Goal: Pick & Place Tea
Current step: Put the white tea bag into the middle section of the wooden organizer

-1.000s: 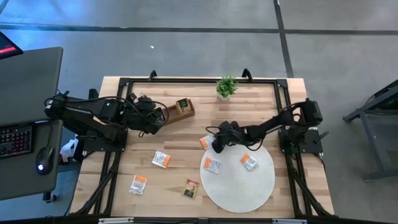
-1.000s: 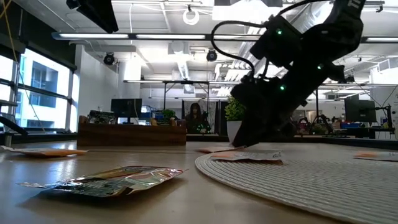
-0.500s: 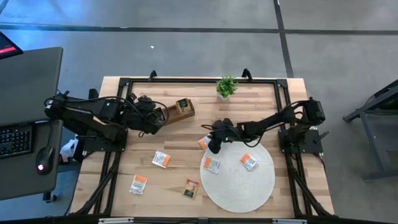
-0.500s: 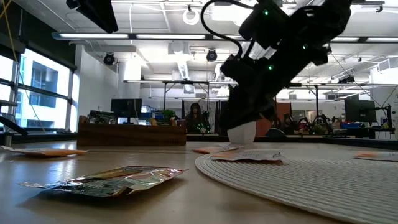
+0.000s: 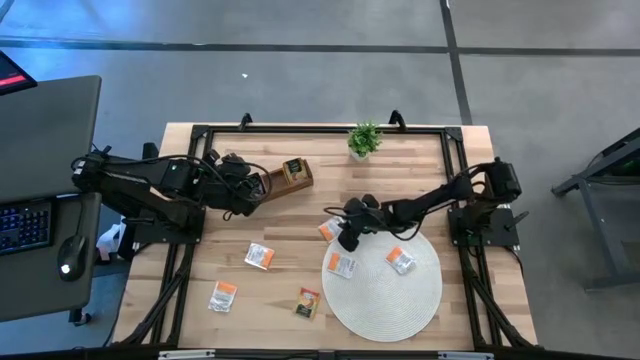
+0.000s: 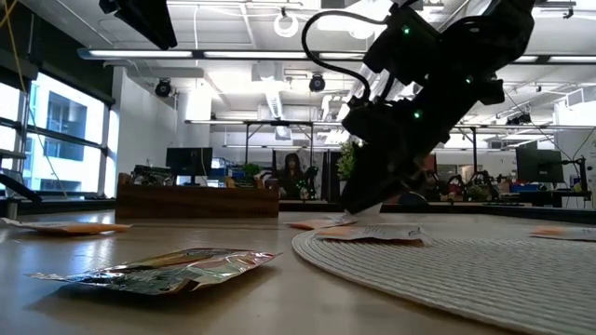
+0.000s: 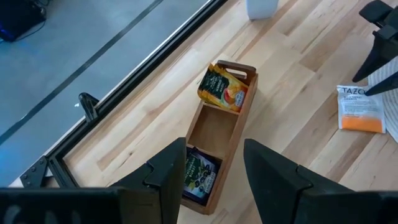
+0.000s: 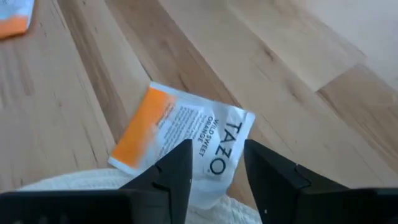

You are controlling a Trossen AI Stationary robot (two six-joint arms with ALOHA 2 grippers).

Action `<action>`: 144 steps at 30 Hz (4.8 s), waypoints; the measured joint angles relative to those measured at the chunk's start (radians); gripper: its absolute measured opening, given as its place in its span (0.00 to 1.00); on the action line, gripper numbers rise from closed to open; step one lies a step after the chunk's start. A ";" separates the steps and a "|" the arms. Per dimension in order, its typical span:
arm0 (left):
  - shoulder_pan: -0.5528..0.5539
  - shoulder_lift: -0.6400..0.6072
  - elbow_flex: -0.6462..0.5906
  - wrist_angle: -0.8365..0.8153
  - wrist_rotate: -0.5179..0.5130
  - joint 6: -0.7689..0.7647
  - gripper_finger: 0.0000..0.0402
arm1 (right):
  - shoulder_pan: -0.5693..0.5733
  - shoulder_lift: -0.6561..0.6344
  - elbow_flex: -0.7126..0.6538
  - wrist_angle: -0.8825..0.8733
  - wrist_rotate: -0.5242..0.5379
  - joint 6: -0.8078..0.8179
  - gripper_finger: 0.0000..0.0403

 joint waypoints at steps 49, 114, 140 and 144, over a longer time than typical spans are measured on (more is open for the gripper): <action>0.000 0.000 0.001 -0.007 -0.018 0.008 0.40 | -0.150 0.304 0.655 0.197 0.049 -1.633 0.00; 0.000 0.000 -0.158 0.158 0.289 0.025 0.40 | 0.228 -0.342 0.479 -0.965 0.397 -0.529 0.01; -0.335 0.026 -0.684 0.623 0.489 -0.807 0.40 | 0.156 -0.076 0.084 0.186 0.170 -0.765 0.00; -0.364 0.075 -0.702 0.658 0.482 -0.846 0.40 | 0.157 -0.076 0.096 0.186 0.169 -0.819 0.01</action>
